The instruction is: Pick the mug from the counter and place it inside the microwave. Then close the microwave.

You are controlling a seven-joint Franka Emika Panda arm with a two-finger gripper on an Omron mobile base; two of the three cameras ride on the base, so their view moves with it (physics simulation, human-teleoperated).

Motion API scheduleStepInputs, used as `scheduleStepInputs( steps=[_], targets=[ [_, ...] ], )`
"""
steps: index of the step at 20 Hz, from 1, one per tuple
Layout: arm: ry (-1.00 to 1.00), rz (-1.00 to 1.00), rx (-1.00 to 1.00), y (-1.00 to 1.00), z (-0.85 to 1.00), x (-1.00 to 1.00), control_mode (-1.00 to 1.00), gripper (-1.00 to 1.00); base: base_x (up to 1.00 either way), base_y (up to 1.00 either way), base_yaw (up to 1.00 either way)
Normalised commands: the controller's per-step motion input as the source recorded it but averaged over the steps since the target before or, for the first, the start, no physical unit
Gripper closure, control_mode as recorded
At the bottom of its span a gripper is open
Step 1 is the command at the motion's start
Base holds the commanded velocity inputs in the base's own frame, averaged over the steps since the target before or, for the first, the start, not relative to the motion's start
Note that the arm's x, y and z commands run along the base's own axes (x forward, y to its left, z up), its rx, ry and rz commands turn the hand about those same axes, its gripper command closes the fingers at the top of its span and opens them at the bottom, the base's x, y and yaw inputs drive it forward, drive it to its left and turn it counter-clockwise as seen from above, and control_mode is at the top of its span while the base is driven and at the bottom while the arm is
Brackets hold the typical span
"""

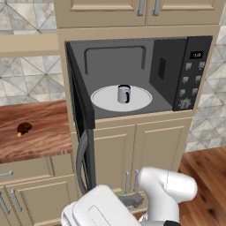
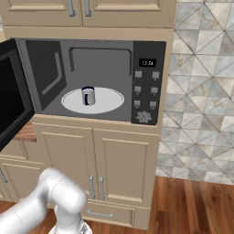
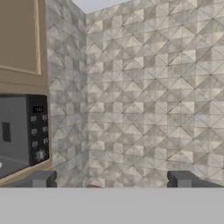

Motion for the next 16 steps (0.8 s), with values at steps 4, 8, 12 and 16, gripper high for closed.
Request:
scheduleStepInputs(
  steps=[4, 8, 12, 16],
  targets=[
    [0.00, -0.07, -0.08, 0.28, -0.01, 0.29, -1.00, -1.00, 0.00, 0.00, 0.00],
    [0.00, -0.07, -0.10, 0.08, -0.13, 0.43, -1.00, -1.00, 0.00, 0.00, 0.00],
    [0.00, -0.08, -0.09, 0.01, -0.19, 0.38, -1.00, -1.00, 0.00, 0.00, 0.00],
    [0.00, -0.08, -0.06, 0.10, -0.11, 0.22, -1.00, -1.00, 0.00, 0.00, 0.00]
  ],
)
